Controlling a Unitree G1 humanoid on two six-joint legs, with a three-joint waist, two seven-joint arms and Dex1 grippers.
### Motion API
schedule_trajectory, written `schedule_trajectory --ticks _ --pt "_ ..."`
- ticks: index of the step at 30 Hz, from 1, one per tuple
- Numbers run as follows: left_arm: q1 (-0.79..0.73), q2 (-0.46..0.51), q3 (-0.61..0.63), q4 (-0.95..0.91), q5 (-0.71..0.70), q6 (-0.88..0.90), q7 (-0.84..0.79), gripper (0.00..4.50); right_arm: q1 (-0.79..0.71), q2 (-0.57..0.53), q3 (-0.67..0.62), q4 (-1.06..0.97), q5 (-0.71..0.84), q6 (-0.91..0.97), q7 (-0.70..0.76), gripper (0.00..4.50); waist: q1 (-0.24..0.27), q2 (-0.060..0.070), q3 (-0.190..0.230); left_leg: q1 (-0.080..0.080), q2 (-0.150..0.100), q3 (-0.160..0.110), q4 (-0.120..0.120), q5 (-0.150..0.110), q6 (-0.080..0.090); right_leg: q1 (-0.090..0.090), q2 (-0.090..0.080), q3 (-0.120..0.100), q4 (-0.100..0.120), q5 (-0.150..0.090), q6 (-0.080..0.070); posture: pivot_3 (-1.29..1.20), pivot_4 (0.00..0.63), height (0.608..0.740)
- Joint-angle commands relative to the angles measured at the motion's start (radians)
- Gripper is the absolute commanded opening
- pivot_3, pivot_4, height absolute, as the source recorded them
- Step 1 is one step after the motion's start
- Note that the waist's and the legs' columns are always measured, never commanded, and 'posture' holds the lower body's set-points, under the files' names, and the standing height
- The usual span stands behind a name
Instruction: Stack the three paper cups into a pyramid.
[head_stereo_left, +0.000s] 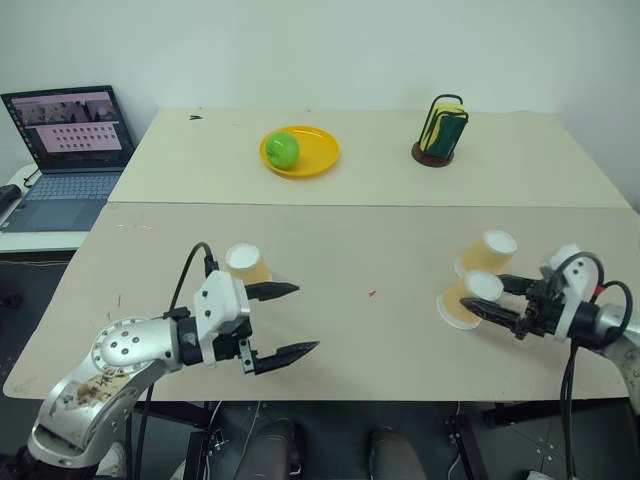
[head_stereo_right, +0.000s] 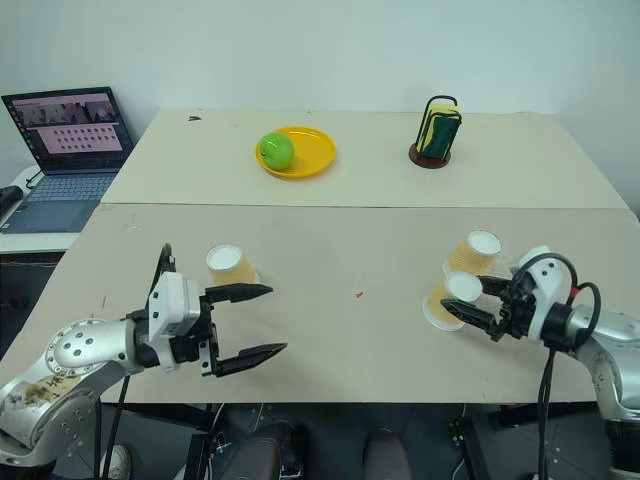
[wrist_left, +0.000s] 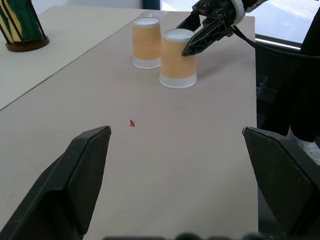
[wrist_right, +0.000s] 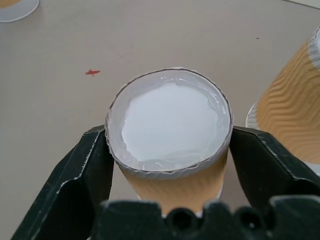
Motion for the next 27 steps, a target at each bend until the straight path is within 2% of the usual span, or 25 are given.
schedule_trajectory --ticks 1,7,12,17,22,27 --pt "-0.020 0.002 0.020 -0.051 -0.026 0.016 0.014 4.50 -0.027 0.004 -0.012 -0.018 -0.002 -0.025 -0.005 2.59 0.000 0.000 0.000 0.000 0.000 0.000 0.000 0.000 0.000 0.000 0.000 0.000 0.000 0.000 0.000 0.00 0.150 0.726" --pt "-0.031 0.005 0.023 -0.059 -0.041 0.040 0.026 4.50 -0.040 -0.002 -0.018 -0.057 0.007 -0.007 -0.008 2.53 0.000 0.000 0.000 0.000 0.000 0.000 0.000 0.000 0.000 0.000 0.000 0.000 0.000 0.000 0.000 0.00 0.150 0.726" --pt "-0.040 0.010 0.028 -0.061 -0.053 0.056 0.030 4.50 -0.095 -0.012 0.006 -0.209 0.084 0.061 0.005 2.53 -0.004 0.000 0.000 0.000 0.000 0.000 0.000 0.000 0.000 0.000 0.000 0.000 0.001 0.000 0.001 0.00 0.150 0.726" --pt "-0.040 0.011 0.027 -0.072 -0.056 0.068 0.036 4.50 -0.269 0.042 0.167 -0.288 0.075 0.097 -0.013 2.53 -0.009 0.000 0.000 0.001 0.001 0.000 0.000 0.000 -0.001 0.000 0.001 0.000 0.001 0.000 0.001 0.00 0.150 0.726" --pt "-0.036 0.014 0.035 -0.081 -0.063 0.080 0.042 4.50 -0.432 0.142 0.337 -0.194 0.007 0.068 0.012 2.53 0.000 -0.002 0.001 0.000 -0.001 -0.001 0.000 0.000 -0.001 -0.004 0.001 -0.002 0.000 0.000 0.000 0.00 0.150 0.726" --pt "-0.032 0.014 0.040 -0.088 -0.065 0.087 0.050 4.50 -0.493 0.221 0.434 -0.062 -0.063 0.005 0.056 2.53 0.000 -0.004 0.002 0.000 -0.002 -0.001 0.000 0.000 -0.001 -0.004 0.000 -0.003 0.000 0.000 0.000 0.00 0.150 0.726"
